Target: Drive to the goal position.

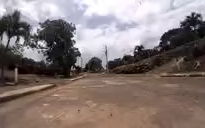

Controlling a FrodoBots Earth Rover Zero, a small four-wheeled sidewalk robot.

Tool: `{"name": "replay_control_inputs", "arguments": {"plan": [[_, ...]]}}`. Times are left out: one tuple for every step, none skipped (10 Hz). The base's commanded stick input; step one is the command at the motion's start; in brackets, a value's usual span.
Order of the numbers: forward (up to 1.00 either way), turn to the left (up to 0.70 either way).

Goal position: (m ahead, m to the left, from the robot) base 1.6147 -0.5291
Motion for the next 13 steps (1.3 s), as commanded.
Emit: {"name": "replay_control_inputs", "arguments": {"plan": [[0.05,0.0],[0.0,0.0],[0.0,0.0],[0.0,0.0],[0.0,0.0],[0.0,0.0],[0.0,0.0],[0.0,0.0],[0.0,0.0],[0.0,0.0],[0.13,0.0],[0.49,0.0],[0.84,0.0]]}}
